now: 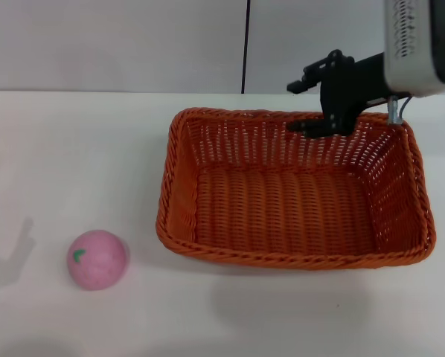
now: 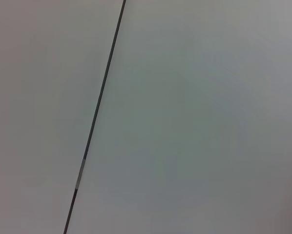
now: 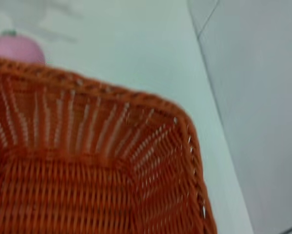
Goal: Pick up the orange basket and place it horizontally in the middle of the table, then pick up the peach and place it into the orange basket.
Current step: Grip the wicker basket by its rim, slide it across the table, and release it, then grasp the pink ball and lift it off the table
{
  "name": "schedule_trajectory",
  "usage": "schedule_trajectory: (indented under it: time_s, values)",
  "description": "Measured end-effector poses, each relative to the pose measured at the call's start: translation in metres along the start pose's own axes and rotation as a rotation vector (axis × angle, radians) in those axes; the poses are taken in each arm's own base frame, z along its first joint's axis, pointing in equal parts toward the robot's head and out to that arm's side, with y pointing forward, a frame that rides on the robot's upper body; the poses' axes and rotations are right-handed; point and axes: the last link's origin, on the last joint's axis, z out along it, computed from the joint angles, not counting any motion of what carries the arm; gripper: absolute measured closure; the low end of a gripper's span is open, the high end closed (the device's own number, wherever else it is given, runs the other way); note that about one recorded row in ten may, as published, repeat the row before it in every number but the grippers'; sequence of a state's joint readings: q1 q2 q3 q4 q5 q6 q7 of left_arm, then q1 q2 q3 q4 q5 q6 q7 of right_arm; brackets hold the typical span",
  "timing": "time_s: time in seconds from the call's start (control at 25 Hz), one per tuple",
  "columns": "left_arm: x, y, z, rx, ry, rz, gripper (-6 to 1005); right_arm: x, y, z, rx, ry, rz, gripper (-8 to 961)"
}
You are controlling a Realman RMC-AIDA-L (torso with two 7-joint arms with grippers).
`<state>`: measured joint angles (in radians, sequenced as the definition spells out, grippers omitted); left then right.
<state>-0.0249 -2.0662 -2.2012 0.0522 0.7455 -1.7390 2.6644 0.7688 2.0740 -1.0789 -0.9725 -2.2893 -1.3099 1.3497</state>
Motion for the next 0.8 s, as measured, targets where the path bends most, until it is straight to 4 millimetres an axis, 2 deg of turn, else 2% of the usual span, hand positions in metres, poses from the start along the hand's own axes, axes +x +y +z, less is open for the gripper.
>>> schedule_trajectory:
  time_s: [0.04, 0.28, 0.4, 0.56, 0.8]
  values:
    - [0.000, 0.000, 0.000, 0.000, 0.000, 0.000, 187, -0.002, 0.000, -0.004, 0.005, -0.012, -0.002, 488]
    - [0.000, 0.002, -0.003, -0.055, -0.024, -0.048, 187, -0.012, 0.012, -0.040, 0.106, -0.219, 0.052, 391]
    - [0.003, 0.000, -0.006, -0.122, -0.060, -0.094, 187, -0.005, 0.026, -0.062, 0.194, -0.348, 0.125, 391]
    - [0.009, -0.002, -0.008, -0.237, -0.113, -0.113, 188, 0.015, 0.045, -0.087, 0.328, -0.522, 0.257, 391]
    - [0.004, 0.003, -0.006, -0.397, -0.231, -0.126, 188, 0.068, 0.088, -0.118, 0.550, -0.790, 0.483, 391]
